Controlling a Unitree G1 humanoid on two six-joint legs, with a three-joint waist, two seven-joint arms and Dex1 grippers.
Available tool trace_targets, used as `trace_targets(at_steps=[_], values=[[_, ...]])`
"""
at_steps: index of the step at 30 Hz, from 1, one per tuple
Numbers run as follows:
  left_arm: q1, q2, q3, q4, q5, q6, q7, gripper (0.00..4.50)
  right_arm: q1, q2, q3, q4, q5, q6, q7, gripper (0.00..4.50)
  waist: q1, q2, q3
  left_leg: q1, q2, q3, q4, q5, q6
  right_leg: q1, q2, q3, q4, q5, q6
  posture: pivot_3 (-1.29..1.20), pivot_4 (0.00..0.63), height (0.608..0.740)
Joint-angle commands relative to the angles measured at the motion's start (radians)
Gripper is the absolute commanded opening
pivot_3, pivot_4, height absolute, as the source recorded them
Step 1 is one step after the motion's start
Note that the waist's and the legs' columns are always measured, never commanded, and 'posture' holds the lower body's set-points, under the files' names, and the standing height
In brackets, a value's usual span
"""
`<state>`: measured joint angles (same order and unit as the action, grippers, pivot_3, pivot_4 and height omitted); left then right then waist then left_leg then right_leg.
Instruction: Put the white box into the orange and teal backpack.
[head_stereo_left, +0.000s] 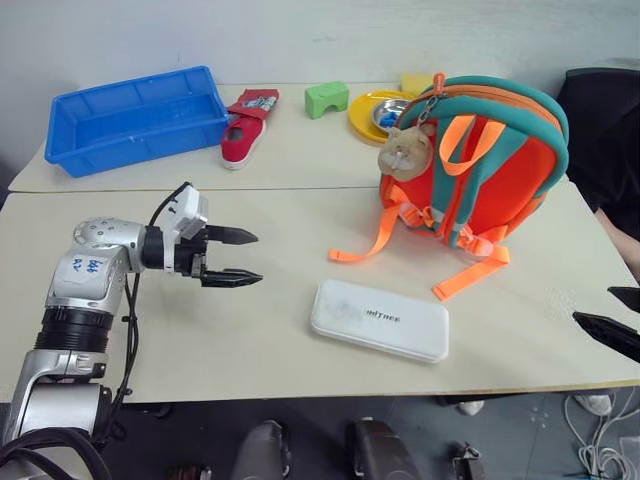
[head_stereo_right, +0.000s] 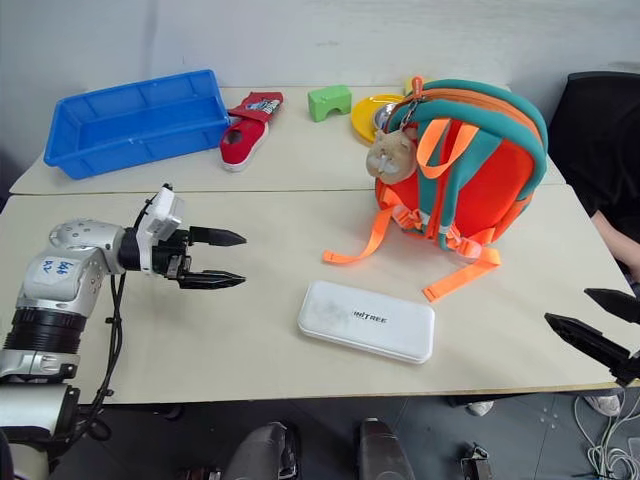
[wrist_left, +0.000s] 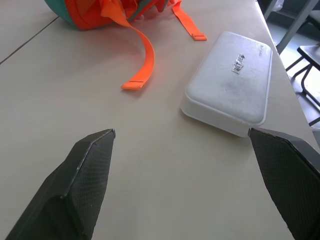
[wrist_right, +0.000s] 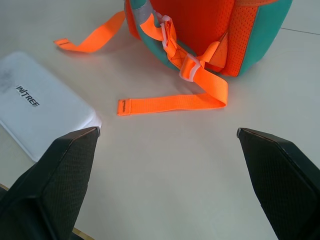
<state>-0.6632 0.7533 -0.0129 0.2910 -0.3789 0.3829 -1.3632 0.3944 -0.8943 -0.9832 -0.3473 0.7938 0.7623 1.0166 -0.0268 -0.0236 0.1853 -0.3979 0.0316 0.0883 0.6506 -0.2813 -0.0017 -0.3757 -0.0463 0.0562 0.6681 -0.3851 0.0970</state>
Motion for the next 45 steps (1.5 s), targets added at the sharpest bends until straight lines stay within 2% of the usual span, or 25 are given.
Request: trace_targets(at_steps=[1,9,15,16,18,22,30,31,37,45], values=[[-0.009,0.012,0.019,-0.017,0.004,-0.02,0.01,4.49,0.012,-0.002,-0.001,-0.012,-0.008,-0.023,0.012,4.5,0.0,0.0,0.0,0.0,0.0,0.0,0.0,0.0,0.0,0.0,0.0,0.0,0.0,0.0,0.0,0.0,0.15,0.74],[-0.01,0.021,-0.001,-0.052,-0.004,0.053,0.001,4.49,0.031,-0.017,0.039,-0.009,-0.058,-0.053,0.023,4.5,0.0,0.0,0.0,0.0,0.0,0.0,0.001,0.0,0.0,0.0,0.0,0.0,0.001,0.0,0.0,0.0,0.15,0.74],[-0.032,-0.013,-0.065,-0.044,0.03,0.066,-0.003,4.49,0.042,-0.055,0.119,-0.053,-0.124,-0.073,0.032,4.5,0.0,0.0,0.0,0.0,0.0,0.0,0.001,0.0,0.0,0.0,0.0,0.0,0.001,0.0,0.0,0.0,0.15,0.74],[-0.033,-0.021,-0.08,-0.048,0.035,0.069,-0.006,4.19,0.047,-0.061,0.134,-0.073,-0.13,-0.072,0.035,4.21,0.0,0.0,0.0,0.0,0.0,0.0,0.001,0.0,0.0,0.0,0.0,0.0,0.001,0.0,0.0,0.0,0.15,0.74],[-0.03,-0.035,-0.113,-0.058,0.044,0.065,-0.022,3.95,0.05,-0.072,0.16,-0.113,-0.126,-0.056,0.037,3.97,0.001,0.0,0.0,0.0,0.0,0.0,0.001,0.0,0.0,0.0,0.0,0.0,0.001,0.0,0.0,0.0,0.15,0.74],[-0.041,-0.076,-0.172,-0.031,0.088,0.031,-0.021,2.72,0.026,-0.1,0.245,-0.178,-0.137,-0.054,0.029,2.65,0.001,0.0,0.0,0.0,0.0,0.0,0.002,0.0,0.0,0.0,0.0,0.0,0.002,0.0,0.0,0.0,0.15,0.74],[-0.078,-0.156,-0.236,0.016,0.151,0.014,-0.001,0.32,-0.102,-0.101,0.533,-0.158,-0.247,-0.113,-0.016,0.0,0.002,0.0,0.0,-0.001,0.0,-0.001,0.005,0.0,0.0,0.0,0.0,0.0,0.004,0.0,0.0,0.0,0.15,0.74],[-0.081,-0.165,-0.243,0.02,0.158,0.022,0.007,0.01,-0.115,-0.1,0.563,-0.154,-0.257,-0.118,-0.018,0.0,0.001,0.0,0.0,-0.001,0.0,-0.001,0.005,0.0,0.0,0.0,0.0,0.0,0.004,0.0,0.0,0.0,0.15,0.74],[-0.068,-0.217,-0.263,0.003,0.172,0.039,0.04,0.01,-0.203,-0.097,0.697,-0.11,-0.326,-0.132,-0.05,0.0,0.002,0.0,0.0,-0.002,0.0,-0.002,0.008,-0.001,0.001,0.0,0.0,0.0,0.005,0.0,0.0,0.0,0.15,0.74],[-0.001,-0.232,-0.283,-0.111,0.158,0.08,0.059,0.01,-0.362,-0.057,0.799,-0.038,-0.328,-0.119,-0.061,0.0,0.001,0.0,0.0,-0.003,0.0,-0.003,0.011,-0.002,0.001,0.0,0.0,-0.001,0.007,0.0,0.0,0.0,0.15,0.74]])
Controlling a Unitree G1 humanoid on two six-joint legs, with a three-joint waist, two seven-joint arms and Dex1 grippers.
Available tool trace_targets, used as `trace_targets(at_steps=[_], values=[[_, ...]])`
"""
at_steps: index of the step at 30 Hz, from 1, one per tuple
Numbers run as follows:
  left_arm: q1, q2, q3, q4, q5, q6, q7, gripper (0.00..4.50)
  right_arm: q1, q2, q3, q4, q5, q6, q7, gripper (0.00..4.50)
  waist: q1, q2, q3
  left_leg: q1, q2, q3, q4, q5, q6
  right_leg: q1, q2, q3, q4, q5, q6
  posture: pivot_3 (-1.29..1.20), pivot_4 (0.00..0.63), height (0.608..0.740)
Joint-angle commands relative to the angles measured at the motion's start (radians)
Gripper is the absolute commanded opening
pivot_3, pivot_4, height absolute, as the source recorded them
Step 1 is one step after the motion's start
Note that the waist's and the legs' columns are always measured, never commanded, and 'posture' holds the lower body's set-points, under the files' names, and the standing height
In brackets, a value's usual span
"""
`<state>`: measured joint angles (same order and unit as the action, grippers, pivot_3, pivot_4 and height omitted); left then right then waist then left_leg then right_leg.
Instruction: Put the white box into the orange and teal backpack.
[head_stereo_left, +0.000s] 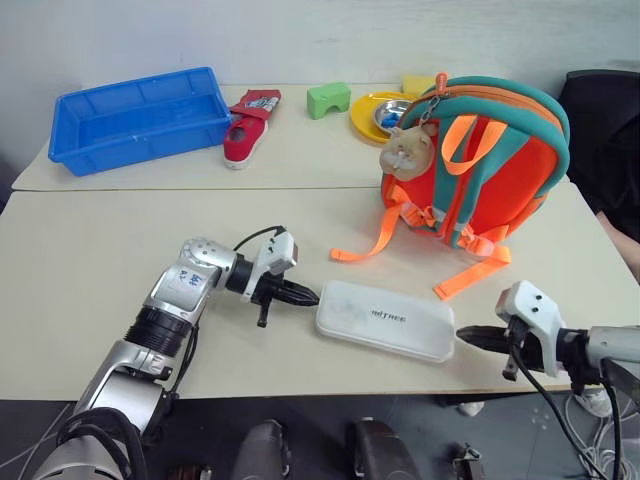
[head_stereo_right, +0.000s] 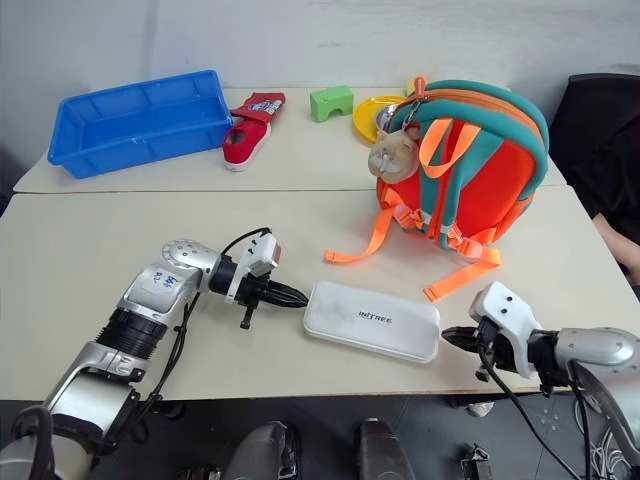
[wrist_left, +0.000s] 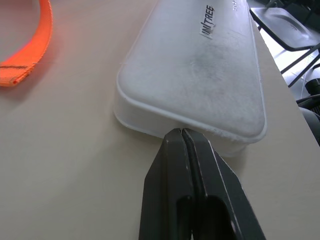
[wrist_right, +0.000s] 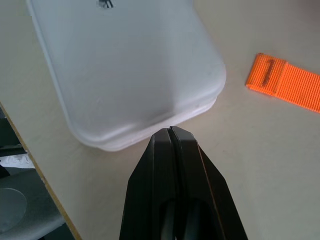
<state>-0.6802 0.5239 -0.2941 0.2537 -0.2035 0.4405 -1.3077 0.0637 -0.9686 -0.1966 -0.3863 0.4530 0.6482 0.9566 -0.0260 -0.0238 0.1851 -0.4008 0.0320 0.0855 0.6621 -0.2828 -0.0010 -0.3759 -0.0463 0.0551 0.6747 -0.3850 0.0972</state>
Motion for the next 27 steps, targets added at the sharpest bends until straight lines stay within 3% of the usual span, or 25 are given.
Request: trace_targets(at_steps=[1,8,11,17,23,27], values=[[0.026,0.0,0.001,-0.095,-0.024,0.037,0.004,0.01,-0.044,0.024,0.017,0.01,0.012,-0.005,-0.003,0.0,0.0,0.0,0.0,0.0,0.0,0.0,0.0,0.0,0.0,0.0,0.0,0.0,0.0,0.0,0.0,0.0,0.15,0.74],[0.066,0.074,0.056,-0.154,-0.067,0.219,0.025,0.01,-0.079,0.004,0.044,0.068,-0.042,-0.052,0.017,0.0,0.001,0.0,0.0,0.0,0.0,-0.001,0.001,0.0,0.0,0.0,0.0,-0.001,0.001,0.0,0.0,0.0,0.15,0.74],[0.027,0.102,0.081,-0.126,-0.123,0.436,0.04,0.51,-0.058,-0.011,0.033,0.082,-0.058,-0.08,0.041,0.0,0.001,0.0,0.0,-0.001,0.0,-0.002,0.001,0.0,0.001,0.0,0.0,-0.001,0.001,0.0,0.0,0.0,0.15,0.74],[-0.036,0.148,0.134,-0.143,-0.316,0.946,0.046,2.32,-0.037,-0.034,0.025,0.108,-0.088,-0.141,0.076,0.0,-0.001,0.0,0.0,-0.002,0.0,-0.004,0.002,-0.001,0.001,0.0,0.0,-0.003,0.001,0.0,0.0,0.0,0.15,0.74],[-0.068,0.077,0.14,-0.125,-0.336,1.134,0.204,4.02,-0.043,-0.015,0.05,0.116,-0.121,-0.19,0.068,0.0,0.001,0.0,0.0,-0.003,-0.001,-0.006,0.003,-0.001,0.001,0.0,0.0,-0.004,0.002,0.0,0.0,0.0,0.15,0.74],[-0.067,0.027,0.13,-0.12,-0.342,1.166,0.291,4.02,-0.079,0.009,0.09,0.112,-0.14,-0.192,0.045,0.0,0.001,0.0,0.0,-0.003,-0.001,-0.006,0.003,0.0,0.0,0.001,0.0,-0.004,0.002,0.0,0.0,0.0,0.15,0.74]])
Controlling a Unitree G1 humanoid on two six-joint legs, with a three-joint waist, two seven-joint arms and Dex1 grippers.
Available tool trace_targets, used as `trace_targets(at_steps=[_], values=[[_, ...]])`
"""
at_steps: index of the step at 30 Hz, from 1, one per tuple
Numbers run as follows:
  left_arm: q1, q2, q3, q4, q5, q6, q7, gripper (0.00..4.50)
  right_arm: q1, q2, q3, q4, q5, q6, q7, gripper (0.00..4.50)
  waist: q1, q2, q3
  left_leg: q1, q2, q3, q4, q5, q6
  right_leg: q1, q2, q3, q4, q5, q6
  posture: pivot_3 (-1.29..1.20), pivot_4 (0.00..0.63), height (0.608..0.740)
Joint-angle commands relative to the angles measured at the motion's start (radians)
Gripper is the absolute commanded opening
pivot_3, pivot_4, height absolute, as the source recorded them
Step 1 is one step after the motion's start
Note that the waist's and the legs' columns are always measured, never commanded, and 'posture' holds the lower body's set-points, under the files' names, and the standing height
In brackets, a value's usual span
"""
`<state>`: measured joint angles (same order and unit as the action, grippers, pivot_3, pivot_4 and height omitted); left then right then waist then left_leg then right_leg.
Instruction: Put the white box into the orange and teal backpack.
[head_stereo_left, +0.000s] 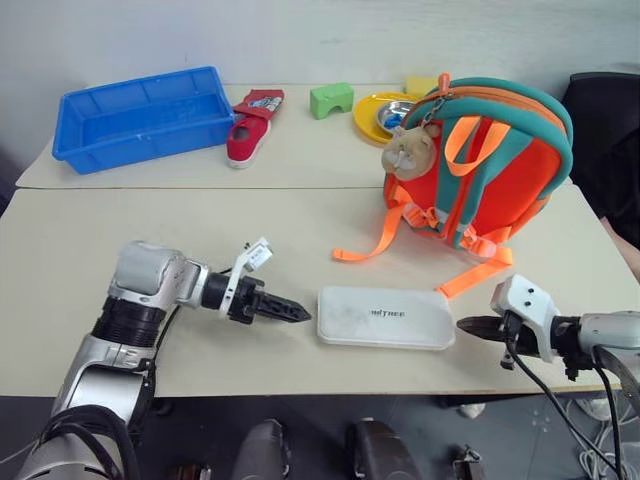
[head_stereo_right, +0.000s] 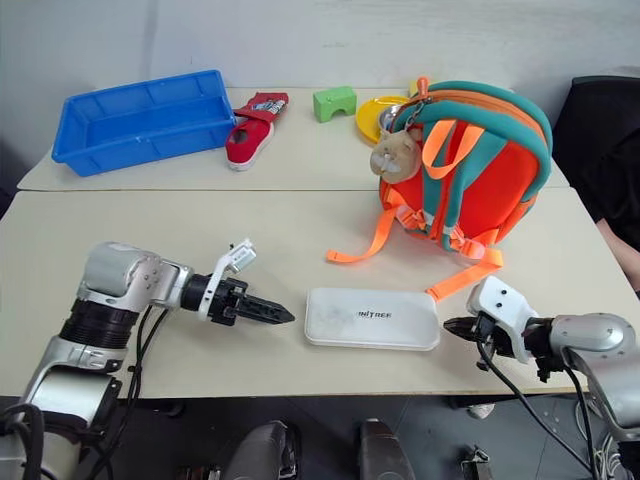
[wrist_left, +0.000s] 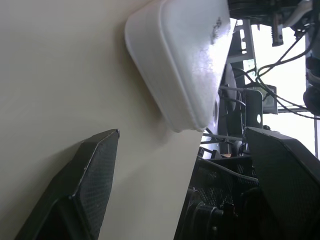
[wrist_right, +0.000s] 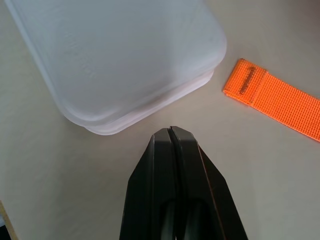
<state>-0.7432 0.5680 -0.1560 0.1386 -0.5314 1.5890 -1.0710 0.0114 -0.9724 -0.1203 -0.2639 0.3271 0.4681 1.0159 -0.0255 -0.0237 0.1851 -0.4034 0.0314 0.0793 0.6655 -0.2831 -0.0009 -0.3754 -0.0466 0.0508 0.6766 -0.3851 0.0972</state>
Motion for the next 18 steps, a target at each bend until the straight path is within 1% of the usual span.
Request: trace_targets(at_steps=[1,5,8,11,15,18], values=[[0.001,-0.03,-0.022,-0.007,-0.006,0.009,0.077,4.02,-0.041,0.024,0.025,-0.017,-0.014,-0.006,-0.022,0.0,0.001,0.0,0.0,0.0,0.0,0.0,0.0,0.0,0.0,0.0,0.0,0.0,0.0,0.0,0.0,0.0,0.15,0.74],[-0.007,-0.117,-0.024,0.059,0.033,-0.02,0.18,4.02,-0.069,0.057,0.058,-0.039,-0.015,0.014,-0.042,0.0,0.018,0.002,-0.001,0.001,-0.001,-0.001,0.002,0.0,0.0,0.001,-0.001,-0.001,0.001,0.0,0.0,0.0,0.15,0.74],[-0.017,-0.156,-0.023,0.084,0.029,-0.042,0.208,4.02,-0.07,0.067,0.07,-0.048,-0.019,0.019,-0.052,0.0,0.035,0.002,-0.002,0.002,-0.002,-0.003,0.004,0.0,0.0,0.005,-0.002,-0.003,0.001,0.0,0.0,0.0,0.15,0.74],[-0.038,-0.197,0.016,0.117,0.021,-0.054,0.228,4.02,-0.071,0.072,0.075,-0.051,-0.019,0.022,-0.058,0.0,0.046,0.002,-0.002,0.004,-0.003,-0.006,0.006,0.0,0.0,0.01,-0.003,-0.005,-0.001,0.0,0.0,0.0,0.15,0.74],[-0.056,-0.212,0.037,0.135,0.0,-0.055,0.226,4.02,-0.076,0.079,0.074,-0.054,-0.017,0.03,-0.063,0.0,0.048,0.002,-0.002,0.012,-0.004,-0.012,0.003,-0.001,0.001,0.023,-0.005,-0.012,-0.007,0.0,0.0,0.0,0.15,0.74],[-0.064,-0.224,0.063,0.151,-0.015,-0.057,0.231,4.02,-0.076,0.09,0.062,-0.059,-0.007,0.04,-0.071,0.0,0.046,0.002,-0.002,0.013,-0.005,-0.014,0.001,-0.001,0.001,0.024,-0.006,-0.014,-0.009,0.0,0.0,0.0,0.15,0.74]])
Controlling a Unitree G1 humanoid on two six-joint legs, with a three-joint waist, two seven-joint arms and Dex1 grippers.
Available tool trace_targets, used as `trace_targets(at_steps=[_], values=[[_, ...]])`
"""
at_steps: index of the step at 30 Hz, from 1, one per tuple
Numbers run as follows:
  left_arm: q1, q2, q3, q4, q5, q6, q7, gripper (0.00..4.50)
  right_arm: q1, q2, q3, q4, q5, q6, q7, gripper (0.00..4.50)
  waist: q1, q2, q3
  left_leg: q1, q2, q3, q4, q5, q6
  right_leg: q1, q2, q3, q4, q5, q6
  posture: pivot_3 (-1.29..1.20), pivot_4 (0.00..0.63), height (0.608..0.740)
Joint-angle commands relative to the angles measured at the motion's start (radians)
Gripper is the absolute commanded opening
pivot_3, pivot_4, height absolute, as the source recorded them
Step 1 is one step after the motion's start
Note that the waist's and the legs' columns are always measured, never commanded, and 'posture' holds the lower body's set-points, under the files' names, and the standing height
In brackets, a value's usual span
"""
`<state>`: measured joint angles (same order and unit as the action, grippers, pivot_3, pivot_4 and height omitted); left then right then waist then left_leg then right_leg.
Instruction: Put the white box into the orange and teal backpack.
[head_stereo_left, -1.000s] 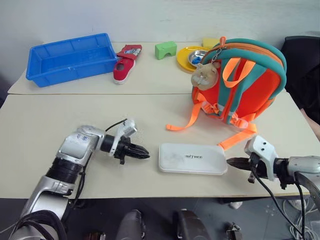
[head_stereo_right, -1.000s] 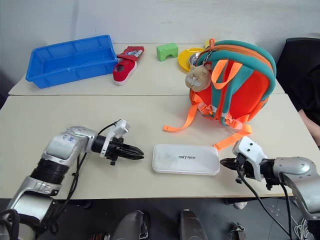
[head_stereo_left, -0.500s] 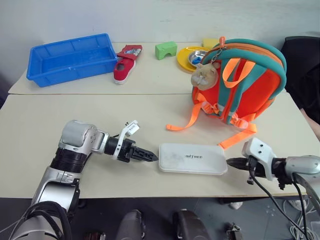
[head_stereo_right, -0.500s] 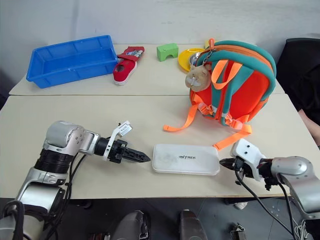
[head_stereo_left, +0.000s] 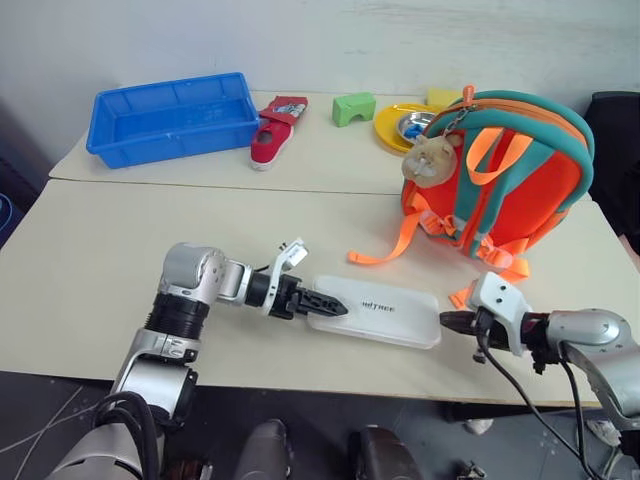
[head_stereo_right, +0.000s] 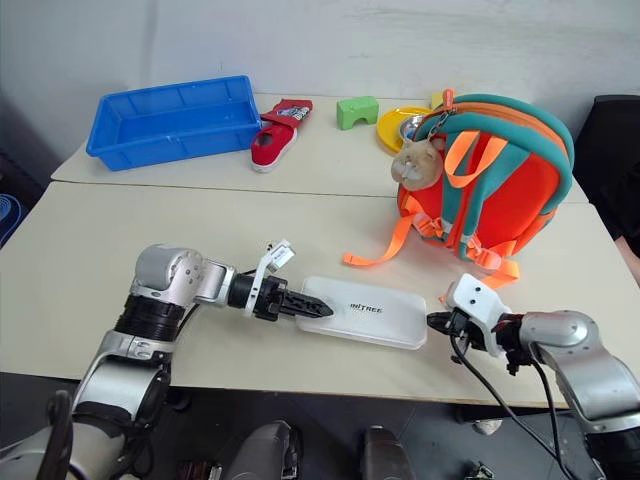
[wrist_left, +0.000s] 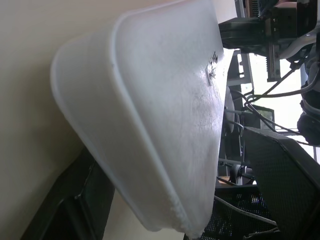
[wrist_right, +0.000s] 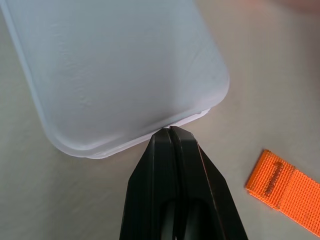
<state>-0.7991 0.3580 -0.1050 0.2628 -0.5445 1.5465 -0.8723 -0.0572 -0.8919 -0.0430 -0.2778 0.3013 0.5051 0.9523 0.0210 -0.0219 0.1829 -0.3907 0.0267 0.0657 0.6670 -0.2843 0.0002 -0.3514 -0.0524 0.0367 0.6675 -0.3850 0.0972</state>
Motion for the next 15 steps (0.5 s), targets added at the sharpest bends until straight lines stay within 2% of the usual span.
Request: trace_targets(at_steps=[1,4,7,10,13,15], values=[[-0.011,-0.02,0.023,0.032,-0.009,-0.016,0.032,3.84,-0.007,0.012,-0.015,-0.046,0.019,0.005,-0.009,0.0,-0.001,0.0,0.0,0.0,0.0,0.0,0.0,0.0,0.0,0.0,0.0,0.0,0.0,0.0,0.0,0.0,0.15,0.74],[-0.018,-0.028,0.049,0.033,-0.034,-0.016,0.027,3.12,-0.001,0.019,-0.011,-0.052,0.015,0.004,-0.017,0.0,-0.004,0.0,0.0,-0.001,0.0,-0.001,-0.001,0.0,-0.001,-0.001,0.001,-0.001,-0.001,0.0,0.0,0.0,0.15,0.74],[-0.029,-0.03,0.094,0.032,-0.069,0.005,0.02,2.21,0.017,0.021,-0.02,-0.062,0.016,-0.001,-0.022,0.0,-0.009,0.0,0.0,-0.001,0.001,-0.001,-0.002,0.001,-0.001,-0.001,0.001,-0.001,-0.001,0.0,0.0,0.0,0.15,0.74],[-0.03,-0.015,0.156,0.024,-0.116,0.03,0.012,1.45,0.056,0.029,-0.076,-0.082,0.03,-0.006,-0.047,0.0,-0.014,0.0,0.0,-0.002,0.001,-0.002,-0.002,0.0,-0.002,-0.001,0.001,-0.002,-0.002,0.0,0.0,0.0,0.15,0.74],[-0.009,-0.005,0.199,-0.014,-0.146,0.036,0.019,1.3,0.109,0.038,-0.155,-0.112,0.033,-0.003,-0.087,0.0,-0.023,0.0,0.0,-0.002,0.001,-0.002,-0.003,0.001,-0.003,-0.001,0.002,-0.002,-0.003,0.0,0.0,0.0,0.15,0.74],[-0.003,0.012,0.28,-0.029,-0.185,0.06,0.025,1.3,0.177,0.056,-0.292,-0.17,0.107,0.072,-0.107,0.38,-0.023,0.0,0.0,-0.003,0.002,-0.002,-0.004,0.001,-0.004,-0.002,0.002,-0.002,-0.003,0.0,0.0,0.0,0.15,0.74]])
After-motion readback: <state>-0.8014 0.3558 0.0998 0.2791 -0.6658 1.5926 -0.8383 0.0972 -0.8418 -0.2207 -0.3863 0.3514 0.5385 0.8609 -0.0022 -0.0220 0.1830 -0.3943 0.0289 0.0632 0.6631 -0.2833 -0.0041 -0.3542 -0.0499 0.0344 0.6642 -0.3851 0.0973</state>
